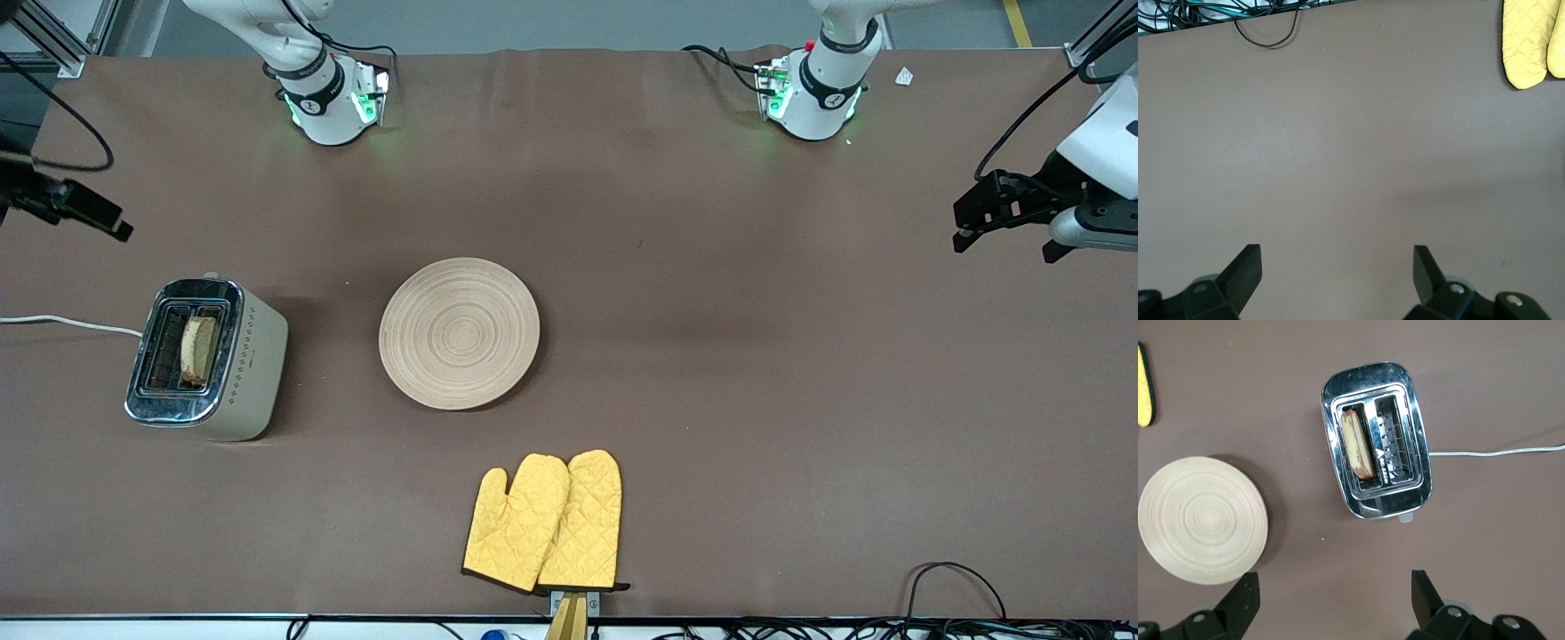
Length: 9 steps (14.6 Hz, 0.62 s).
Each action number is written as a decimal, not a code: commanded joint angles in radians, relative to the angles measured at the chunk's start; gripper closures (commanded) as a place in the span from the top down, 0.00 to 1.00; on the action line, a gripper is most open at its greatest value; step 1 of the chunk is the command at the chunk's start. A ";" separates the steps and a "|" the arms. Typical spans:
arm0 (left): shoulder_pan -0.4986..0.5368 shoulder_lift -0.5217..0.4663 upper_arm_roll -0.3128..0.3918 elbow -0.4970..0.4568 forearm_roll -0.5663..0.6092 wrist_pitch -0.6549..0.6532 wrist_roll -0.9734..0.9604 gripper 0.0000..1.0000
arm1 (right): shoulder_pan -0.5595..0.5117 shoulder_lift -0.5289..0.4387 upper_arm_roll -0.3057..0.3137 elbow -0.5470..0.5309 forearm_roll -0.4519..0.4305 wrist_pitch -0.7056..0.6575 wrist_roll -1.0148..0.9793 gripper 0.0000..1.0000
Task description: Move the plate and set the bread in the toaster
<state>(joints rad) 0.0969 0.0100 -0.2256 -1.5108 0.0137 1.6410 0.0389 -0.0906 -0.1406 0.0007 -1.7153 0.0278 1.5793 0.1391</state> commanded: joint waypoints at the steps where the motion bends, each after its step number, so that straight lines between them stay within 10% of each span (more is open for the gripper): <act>1: 0.004 -0.007 -0.001 -0.008 0.008 0.011 0.012 1.00 | -0.031 -0.053 -0.019 -0.087 0.030 0.056 -0.120 1.00; 9: 0.003 0.007 -0.001 0.013 0.026 0.011 0.001 1.00 | -0.009 -0.057 -0.013 -0.086 0.030 0.045 -0.127 1.00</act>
<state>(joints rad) 0.0987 0.0100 -0.2240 -1.5107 0.0154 1.6429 0.0391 -0.0995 -0.1745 -0.0145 -1.7797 0.0378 1.6194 0.0272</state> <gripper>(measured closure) 0.000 0.000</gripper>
